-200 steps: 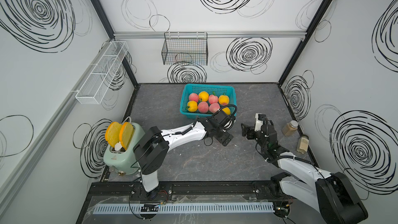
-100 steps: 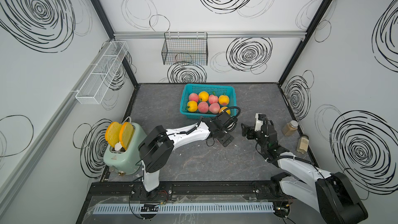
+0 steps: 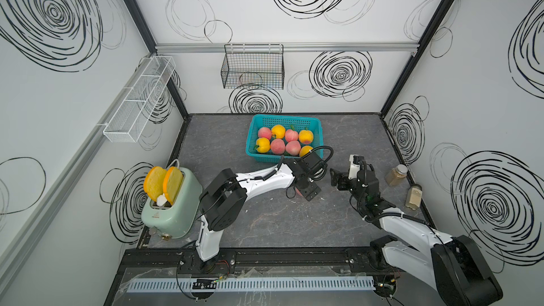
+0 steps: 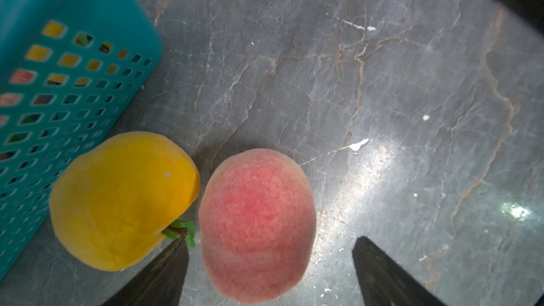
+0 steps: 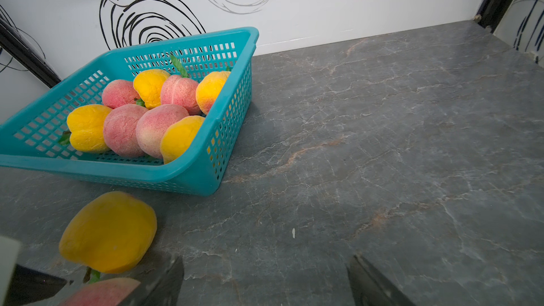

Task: Put the peaches into the basket
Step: Pick up the peach from the center of the board.

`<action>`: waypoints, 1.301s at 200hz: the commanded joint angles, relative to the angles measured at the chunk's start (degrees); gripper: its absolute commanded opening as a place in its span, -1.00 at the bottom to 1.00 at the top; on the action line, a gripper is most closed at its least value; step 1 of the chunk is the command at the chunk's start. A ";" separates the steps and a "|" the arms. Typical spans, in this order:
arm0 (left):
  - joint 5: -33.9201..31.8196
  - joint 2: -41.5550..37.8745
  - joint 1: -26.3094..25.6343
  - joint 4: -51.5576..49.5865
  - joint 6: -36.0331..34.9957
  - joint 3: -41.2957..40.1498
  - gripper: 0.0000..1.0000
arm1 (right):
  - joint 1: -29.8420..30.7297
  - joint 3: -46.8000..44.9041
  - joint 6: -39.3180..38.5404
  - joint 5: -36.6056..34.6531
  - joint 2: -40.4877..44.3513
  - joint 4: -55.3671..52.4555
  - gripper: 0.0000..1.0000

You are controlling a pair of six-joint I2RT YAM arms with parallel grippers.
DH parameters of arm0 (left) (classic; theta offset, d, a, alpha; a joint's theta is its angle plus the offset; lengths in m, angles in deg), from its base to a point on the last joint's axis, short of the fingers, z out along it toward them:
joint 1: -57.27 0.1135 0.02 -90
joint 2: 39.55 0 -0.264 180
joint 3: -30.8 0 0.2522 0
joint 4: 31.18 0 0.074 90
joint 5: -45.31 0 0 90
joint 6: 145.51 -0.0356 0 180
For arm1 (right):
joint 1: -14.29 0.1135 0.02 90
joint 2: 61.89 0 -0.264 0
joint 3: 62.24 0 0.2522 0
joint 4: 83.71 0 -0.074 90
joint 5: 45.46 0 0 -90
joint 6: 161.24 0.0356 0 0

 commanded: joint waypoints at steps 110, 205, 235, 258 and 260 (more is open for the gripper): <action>0.92 3.84 -0.60 -2.30 -1.92 1.97 0.67 | -0.26 1.30 0.52 0.25 0.52 1.09 0.82; 2.63 3.22 -0.74 -1.69 -2.35 1.66 0.51 | -0.24 1.29 0.60 0.40 0.39 1.18 0.82; 3.19 2.84 -0.81 -0.79 -2.30 1.30 0.48 | -0.24 1.27 0.61 0.67 0.15 1.37 0.82; 3.95 2.87 -0.82 -0.38 -2.09 0.93 0.44 | -0.28 1.27 0.61 0.69 0.06 1.31 0.82; 3.98 2.92 -0.82 -0.41 -2.09 0.93 0.43 | -0.25 1.26 0.61 0.70 0.08 1.26 0.82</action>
